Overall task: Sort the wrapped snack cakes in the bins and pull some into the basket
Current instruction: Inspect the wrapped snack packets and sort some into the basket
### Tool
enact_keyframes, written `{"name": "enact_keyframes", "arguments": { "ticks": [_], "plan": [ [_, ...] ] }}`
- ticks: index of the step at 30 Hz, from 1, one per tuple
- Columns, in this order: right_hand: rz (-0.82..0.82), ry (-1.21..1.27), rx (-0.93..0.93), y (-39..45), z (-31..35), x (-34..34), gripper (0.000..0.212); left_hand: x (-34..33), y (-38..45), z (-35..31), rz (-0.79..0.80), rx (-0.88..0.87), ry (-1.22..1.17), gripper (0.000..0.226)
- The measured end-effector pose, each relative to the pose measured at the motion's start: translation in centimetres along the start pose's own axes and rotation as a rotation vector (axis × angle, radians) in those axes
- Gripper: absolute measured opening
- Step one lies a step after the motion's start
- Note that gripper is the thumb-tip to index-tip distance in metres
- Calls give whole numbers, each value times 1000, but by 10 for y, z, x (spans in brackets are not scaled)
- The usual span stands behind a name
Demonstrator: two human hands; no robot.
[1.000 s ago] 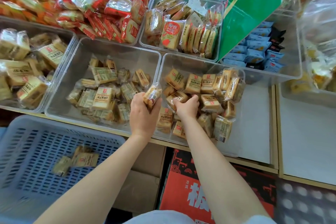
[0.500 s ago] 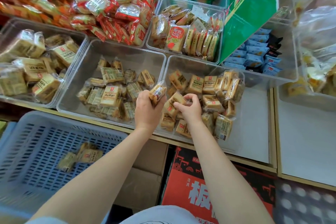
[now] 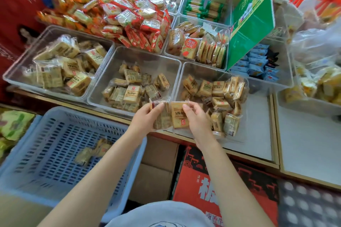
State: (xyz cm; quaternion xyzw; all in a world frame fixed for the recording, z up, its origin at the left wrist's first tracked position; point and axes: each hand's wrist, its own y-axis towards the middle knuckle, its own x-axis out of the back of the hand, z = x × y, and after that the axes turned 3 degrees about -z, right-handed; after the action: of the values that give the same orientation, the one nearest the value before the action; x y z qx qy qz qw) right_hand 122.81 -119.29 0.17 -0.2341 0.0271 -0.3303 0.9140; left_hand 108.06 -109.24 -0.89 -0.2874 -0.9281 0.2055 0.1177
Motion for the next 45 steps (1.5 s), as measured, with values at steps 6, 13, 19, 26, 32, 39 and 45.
{"name": "enact_keyframes", "arguments": {
  "ticks": [6, 13, 19, 26, 32, 39, 45],
  "plan": [
    [76, -119, -47, -45, -10, -45, 35, 48, -37, 16, 63, 77, -160, 21],
    [124, -157, -50, -73, -13, -98, 38, 104, -67, 35, 52, 73, -200, 14],
    [144, -179, -74, -87, -7, -131, 11, 144, -77, 40, 82, 97, -248, 16],
    [79, -216, 10, -101, -4, -160, 15, 176, -80, 43, 141, 90, -144, 14],
    [102, -252, 73, -111, -8, -182, 12, 187, -81, 40, 165, -1, 52, 12],
    [70, -320, 142, -116, -10, -195, 9, 191, -82, 44, 96, -76, 104, 18],
    [-64, -191, 165, -115, -13, -196, 11, 197, -80, 44, 126, -15, -80, 15]
  ]
}}
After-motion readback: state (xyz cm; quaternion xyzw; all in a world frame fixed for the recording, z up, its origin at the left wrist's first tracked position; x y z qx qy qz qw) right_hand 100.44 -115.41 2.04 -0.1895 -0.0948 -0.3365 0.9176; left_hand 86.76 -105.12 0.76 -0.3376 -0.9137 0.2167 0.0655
